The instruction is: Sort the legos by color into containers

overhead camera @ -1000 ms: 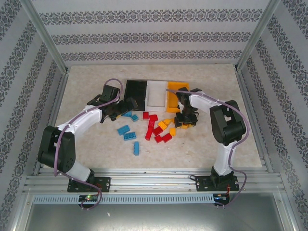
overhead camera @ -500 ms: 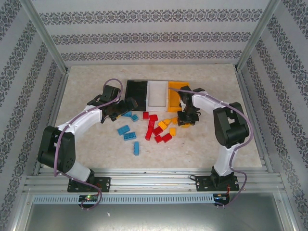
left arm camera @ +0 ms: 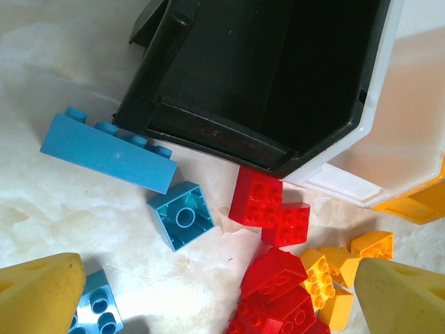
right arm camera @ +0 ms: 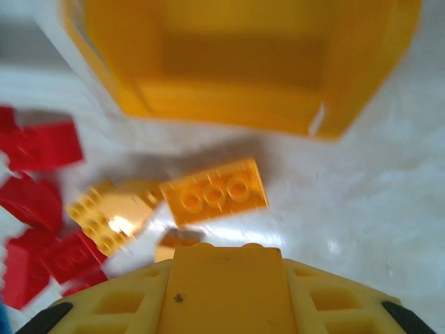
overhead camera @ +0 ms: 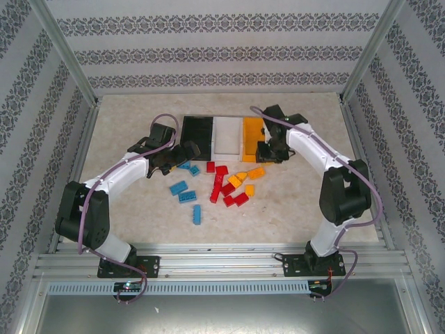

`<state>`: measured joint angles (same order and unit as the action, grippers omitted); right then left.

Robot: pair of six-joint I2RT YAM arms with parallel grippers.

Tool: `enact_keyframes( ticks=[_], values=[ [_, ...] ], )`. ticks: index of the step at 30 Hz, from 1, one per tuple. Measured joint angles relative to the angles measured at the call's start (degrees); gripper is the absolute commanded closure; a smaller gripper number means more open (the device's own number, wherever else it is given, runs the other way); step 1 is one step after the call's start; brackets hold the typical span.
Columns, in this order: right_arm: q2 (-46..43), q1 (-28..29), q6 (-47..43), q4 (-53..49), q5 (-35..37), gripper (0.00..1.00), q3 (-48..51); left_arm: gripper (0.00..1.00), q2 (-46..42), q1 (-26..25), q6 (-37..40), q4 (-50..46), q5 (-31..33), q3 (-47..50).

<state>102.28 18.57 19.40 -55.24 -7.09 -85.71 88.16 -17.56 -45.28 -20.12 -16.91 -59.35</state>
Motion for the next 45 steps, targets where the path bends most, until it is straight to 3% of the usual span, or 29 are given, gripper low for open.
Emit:
enact_keyframes(
  ticks=[10,16,40,45],
  values=[
    [19.28,-1.9,0.13,0.04,0.94,0.67,-23.19,0.0,-0.68,0.0,1.97,-1.86,0.02,0.02],
    [28.02,-2.71,0.09,-1.33,1.77,0.65,-30.56,0.0,-1.66,0.0,3.26,-4.39,0.22,0.0],
    [31.63,-3.04,0.39,-3.85,1.7,0.5,-36.96,0.0,0.68,0.04,6.1,-7.8,-0.15,-4.55],
    [29.62,-2.64,0.68,-4.26,1.66,0.39,-36.26,0.0,0.85,0.04,6.03,-7.72,-1.2,-4.7]
  ],
)
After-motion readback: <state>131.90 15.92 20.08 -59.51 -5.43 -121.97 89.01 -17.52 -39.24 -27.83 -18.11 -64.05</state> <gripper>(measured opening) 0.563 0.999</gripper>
